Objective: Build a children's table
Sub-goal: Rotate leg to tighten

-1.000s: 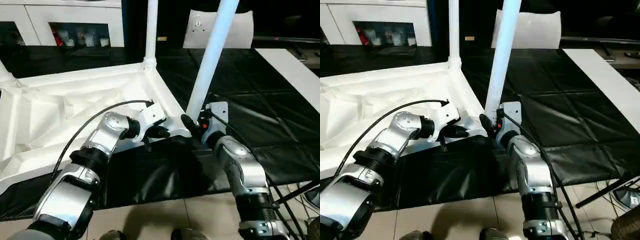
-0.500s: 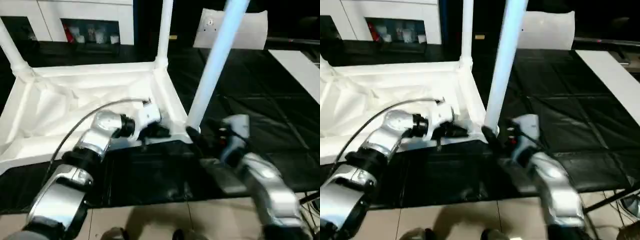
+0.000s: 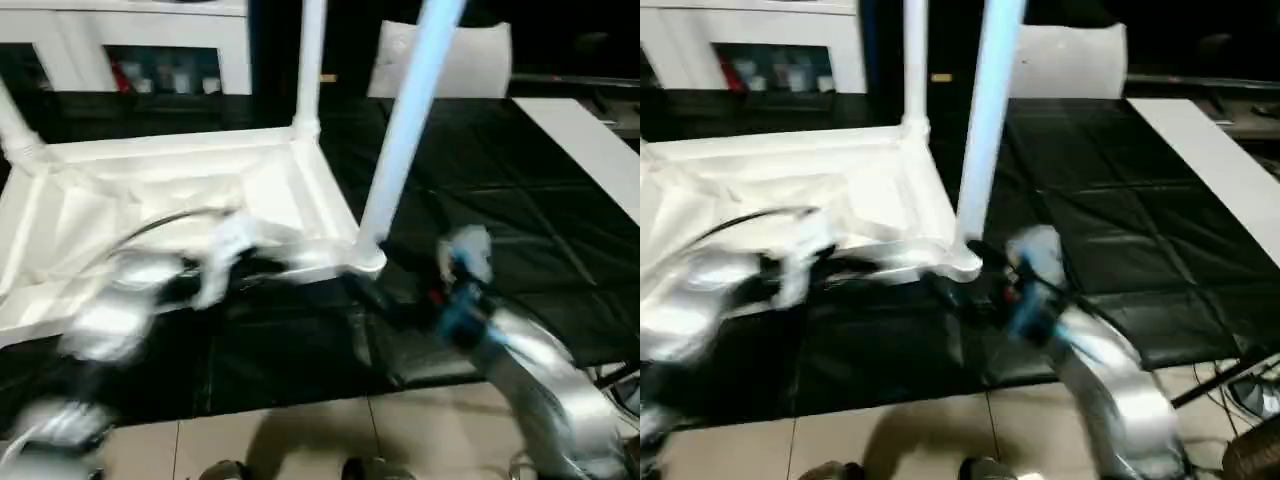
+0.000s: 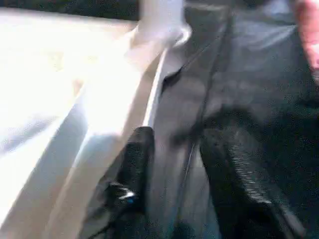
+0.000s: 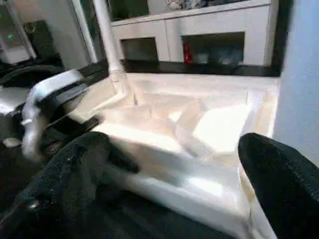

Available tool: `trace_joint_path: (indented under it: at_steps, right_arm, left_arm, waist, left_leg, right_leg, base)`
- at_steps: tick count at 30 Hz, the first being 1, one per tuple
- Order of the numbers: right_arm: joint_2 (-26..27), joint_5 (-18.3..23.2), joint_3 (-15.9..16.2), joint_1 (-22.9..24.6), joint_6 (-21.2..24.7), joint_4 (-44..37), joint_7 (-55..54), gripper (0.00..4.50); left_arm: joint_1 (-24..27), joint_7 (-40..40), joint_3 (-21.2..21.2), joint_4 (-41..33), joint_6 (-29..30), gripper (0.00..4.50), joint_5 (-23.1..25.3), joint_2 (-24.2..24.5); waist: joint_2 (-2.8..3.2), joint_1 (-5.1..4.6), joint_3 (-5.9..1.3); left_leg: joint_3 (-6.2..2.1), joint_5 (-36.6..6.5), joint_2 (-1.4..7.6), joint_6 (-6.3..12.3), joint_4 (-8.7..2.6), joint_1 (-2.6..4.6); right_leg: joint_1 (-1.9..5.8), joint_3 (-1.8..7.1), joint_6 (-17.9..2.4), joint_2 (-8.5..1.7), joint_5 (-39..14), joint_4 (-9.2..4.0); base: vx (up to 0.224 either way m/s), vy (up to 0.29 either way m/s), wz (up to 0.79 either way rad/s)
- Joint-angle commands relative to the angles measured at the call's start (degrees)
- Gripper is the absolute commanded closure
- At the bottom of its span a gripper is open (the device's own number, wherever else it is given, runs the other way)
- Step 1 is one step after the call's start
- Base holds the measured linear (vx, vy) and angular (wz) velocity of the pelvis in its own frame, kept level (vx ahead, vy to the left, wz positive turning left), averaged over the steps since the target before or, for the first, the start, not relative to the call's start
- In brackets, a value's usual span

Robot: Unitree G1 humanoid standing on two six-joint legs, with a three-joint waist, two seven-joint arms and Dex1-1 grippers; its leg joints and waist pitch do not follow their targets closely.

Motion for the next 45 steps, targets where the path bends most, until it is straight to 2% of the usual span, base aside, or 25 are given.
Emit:
trace_joint_path:
  at_steps: [1,2,3,4,5,6,7,8,10,11,12,14,16,19,22,23,24,29,30,32,33,36,40,44,45]
  right_arm:
    - [2.1,-2.3,-0.2,-3.1,-1.1,3.9,-4.1,0.0]
    - [3.2,-3.1,0.2,-5.0,-1.5,5.8,-5.8,0.0]
    - [3.8,-3.2,0.5,-5.9,-1.6,6.6,-6.2,0.0]
    - [3.9,-3.1,0.8,-6.3,-1.5,6.9,-6.5,0.0]
    - [4.4,-3.7,1.2,-7.4,-2.0,8.1,-7.2,0.0]
    - [5.1,-4.2,1.4,-8.6,-2.2,9.3,-7.9,0.0]
    - [6.1,-5.1,1.6,-10.4,-2.7,11.4,-9.1,0.0]
    - [6.9,-5.9,1.8,-11.9,-3.0,13.3,-10.2,0.0]
    - [8.0,-7.5,2.2,-14.2,-3.8,16.6,-12.3,0.0]
    - [8.3,-7.8,2.3,-14.6,-4.0,17.3,-12.7,0.0]
    - [8.6,-8.7,2.3,-15.2,-4.7,18.4,-13.7,0.0]
    - [9.3,-9.9,2.0,-16.3,-6.2,20.7,-16.2,0.0]
    - [10.0,-12.1,1.1,-18.1,-8.8,24.6,-20.7,0.0]
    - [10.4,-14.6,-0.2,-19.9,-11.6,28.2,-25.3,0.0]
    - [10.2,-16.0,-1.3,-21.0,-13.4,30.6,-28.3,0.0]
    - [9.7,-16.6,-2.8,-21.9,-14.5,32.4,-30.8,0.0]
    - [9.7,-16.6,-2.8,-21.9,-14.5,32.4,-30.8,0.0]
    - [5.9,-17.0,-6.8,-25.7,-18.7,38.9,-34.8,0.0]
    - [5.1,-17.0,-7.5,-26.5,-19.5,40.1,-35.1,0.0]
    - [4.1,-16.8,-8.2,-27.2,-20.1,41.1,-35.0,0.0]
    - [2.8,-16.7,-9.1,-28.0,-20.7,42.4,-35.0,0.0]
    - [0.1,-16.8,-10.7,-29.8,-22.6,45.8,-36.0,0.0]
    - [-1.9,-16.6,-11.6,-30.7,-24.1,48.0,-35.8,0.0]
    - [-2.5,-16.0,-11.1,-29.9,-25.9,48.3,-32.7,0.0]
    - [-2.4,-13.3,-9.5,-27.2,-24.5,44.2,-25.4,0.0]
  left_arm:
    - [3.9,1.3,2.3,-7.7,4.9,2.41,-0.3,2.2]
    - [6.5,1.9,3.4,-10.9,7.1,2.28,-0.1,3.5]
    - [8.1,2.3,3.8,-12.7,8.5,2.28,0.2,4.1]
    - [9.2,2.8,3.8,-14.2,9.7,2.21,0.1,4.6]
    - [10.5,3.6,4.2,-16.0,11.9,2.21,0.0,4.8]
    - [12.2,4.8,4.2,-18.4,14.3,2.05,-0.3,5.4]
    - [14.1,6.0,4.3,-20.8,17.1,1.94,-0.2,6.0]
    - [15.7,7.0,4.5,-22.7,19.1,1.86,0.1,6.3]
    - [17.7,9.3,4.9,-25.0,21.6,1.73,1.6,6.2]
    - [18.0,9.9,4.9,-25.5,22.2,1.61,1.9,6.2]
    - [18.5,11.1,5.0,-26.1,22.7,1.5,2.4,6.0]
    - [19.2,13.4,5.2,-27.0,23.4,1.43,3.4,5.6]
    - [19.7,17.7,5.3,-26.8,22.5,1.38,5.1,4.4]
    - [19.4,22.0,5.6,-26.6,22.6,1.31,6.2,3.2]
    - [18.9,24.1,5.6,-26.1,22.2,1.31,6.9,2.5]
    - [18.4,25.6,5.7,-25.4,21.6,1.31,7.6,2.1]
    - [18.4,25.6,5.7,-25.4,21.6,1.31,7.6,2.1]
    - [16.5,28.9,5.4,-22.7,19.9,1.31,8.3,1.1]
    - [16.3,29.6,5.2,-22.4,19.7,1.31,8.3,1.0]
    - [16.0,30.2,5.1,-22.0,19.1,1.31,8.6,0.9]
    - [15.7,30.8,5.1,-21.4,18.4,1.31,8.9,0.8]
    - [15.0,32.5,5.0,-19.9,15.9,1.31,9.6,0.4]
    - [15.4,34.6,5.9,-19.9,14.1,1.31,9.0,-1.4]
    - [18.0,37.9,8.7,-22.4,12.3,1.31,5.7,-6.1]
    - [21.1,40.2,10.7,-25.2,9.9,1.31,3.9,-9.8]
  waist:
    - [1.3,-0.23,-3.67]
    - [1.14,-0.68,-3.65]
    - [1.38,-0.72,-3.67]
    - [1.38,-0.95,-3.61]
    - [1.74,-0.71,-3.67]
    - [1.68,-0.8,-3.6]
    - [1.65,-0.84,-3.74]
    - [1.86,-1.0,-3.7]
    - [1.87,-1.04,-3.59]
    - [1.87,-1.2,-3.5]
    - [1.87,-1.03,-3.5]
    - [1.9,-0.92,-3.47]
    - [1.92,-1.13,-3.5]
    - [2.1,-1.18,-3.54]
    - [2.01,-1.23,-3.59]
    - [1.9,-1.29,-3.68]
    - [1.98,-1.24,-3.75]
    - [1.95,-0.85,-3.91]
    - [1.85,-0.7,-4.01]
    - [1.87,-0.5,-4.15]
    - [1.8,-0.33,-4.28]
    - [1.74,0.04,-4.43]
    - [1.71,-0.01,-4.52]
    - [1.41,-0.54,-4.55]
    - [1.56,-0.85,-4.72]
  left_leg:
    - [-1.89,-21.5,3.41,-3.29,-4.64,2.39]
    - [-2.2,-20.6,3.3,-3.64,-5.12,1.37]
    - [-1.99,-20.9,3.26,-3.9,-4.99,2.02]
    - [-1.9,-21.4,3.15,-3.88,-4.85,2.04]
    - [-1.92,-21.3,3.14,-3.85,-4.82,2.15]
    - [-1.81,-21.5,3.09,-3.87,-4.84,2.16]
    - [-1.88,-21.4,3.11,-4.03,-4.78,2.05]
    - [-1.96,-21.6,3.05,-4.25,-4.89,1.93]
    - [-1.9,-22.8,2.94,-4.57,-4.69,2.22]
    - [-1.95,-23.2,2.98,-4.73,-4.77,2.1]
    - [-1.91,-24.3,2.83,-4.86,-4.62,2.37]
    - [-2.0,-24.8,2.81,-4.94,-4.53,2.38]
    - [-2.25,-26.3,2.73,-5.67,-4.54,2.31]
    - [-2.4,-28.6,2.6,-6.2,-4.36,2.67]
    - [-2.5,-29.7,2.37,-5.92,-4.21,2.65]
    - [-2.52,-29.6,2.38,-5.84,-4.17,2.56]
    - [-2.51,-29.5,2.37,-5.81,-4.11,2.68]
    - [-2.26,-28.9,2.18,-5.29,-3.73,2.81]
    - [-2.25,-27.9,2.17,-5.05,-3.73,2.59]
    - [-2.18,-26.9,2.22,-4.9,-3.67,2.53]
    - [-2.19,-25.2,2.25,-4.65,-3.69,2.23]
    - [-1.87,-22.6,2.18,-4.15,-3.43,2.06]
    - [-1.89,-20.8,2.15,-3.95,-3.3,1.62]
    - [-1.77,-19.8,2.12,-2.93,-3.1,1.06]
    - [-1.81,-18.9,2.19,-1.81,-2.99,0.79]
  right_leg:
    - [0.82,2.6,-9.1,-2.72,-21.5,-3.8]
    - [1.52,2.43,-9.1,-2.71,-20.9,-3.37]
    - [0.98,2.51,-9.0,-2.45,-20.8,-3.51]
    - [1.02,2.64,-9.1,-2.34,-20.3,-3.5]
    - [1.03,2.7,-8.9,-2.37,-20.0,-3.56]
    - [0.87,2.76,-9.0,-2.21,-19.1,-3.55]
    - [1.06,2.75,-9.2,-2.28,-18.7,-3.3]
    - [1.09,2.7,-9.2,-2.21,-19.0,-3.27]
    - [0.81,2.86,-8.5,-2.17,-20.9,-3.58]
    - [0.81,2.86,-8.3,-2.17,-21.3,-3.61]
    - [0.56,2.86,-7.5,-2.04,-23.1,-3.89]
    - [0.47,2.96,-6.7,-2.1,-24.1,-4.02]
    - [0.34,2.75,-6.0,-1.92,-25.2,-3.96]
    - [0.0,2.69,-5.2,-1.66,-25.9,-4.21]
    - [-0.03,2.64,-4.3,-1.53,-26.8,-4.35]
    - [0.02,2.66,-4.3,-1.54,-26.7,-4.29]
    - [-0.05,2.66,-4.3,-1.51,-26.2,-4.26]
    - [-0.19,2.65,-4.4,-1.38,-24.9,-4.26]
    - [0.1,2.58,-4.4,-1.37,-24.2,-4.1]
    - [0.21,2.65,-4.5,-1.41,-23.1,-3.93]
    - [0.58,2.64,-4.8,-1.45,-21.3,-3.6]
    - [0.7,2.7,-5.6,-1.39,-18.4,-3.3]
    - [1.25,2.53,-6.2,-1.35,-16.3,-2.96]
    - [1.7,2.52,-7.1,-1.46,-14.9,-2.99]
    - [1.96,2.52,-7.8,-1.56,-13.8,-2.86]
  base:
    - [0.0,0.0,0.0]
    - [0.0,0.0,0.0]
    - [0.0,0.0,0.0]
    - [0.0,0.0,0.0]
    - [0.0,0.0,0.0]
    - [0.0,0.0,0.0]
    - [0.0,0.0,0.0]
    - [0.0,0.0,0.0]
    - [0.0,0.0,0.0]
    - [0.0,0.0,0.0]
    - [0.0,0.0,0.0]
    - [0.0,0.0,0.0]
    - [0.0,0.0,0.0]
    - [0.0,0.0,0.0]
    - [0.0,0.0,0.0]
    - [0.0,0.0,0.0]
    - [0.0,0.0,0.0]
    - [0.0,0.0,0.0]
    - [0.0,0.0,0.0]
    - [0.0,0.0,0.0]
    - [0.0,0.0,0.0]
    - [0.0,0.0,0.0]
    - [0.0,0.0,0.0]
    - [0.0,0.0,0.0]
    - [0.0,0.0,0.0]
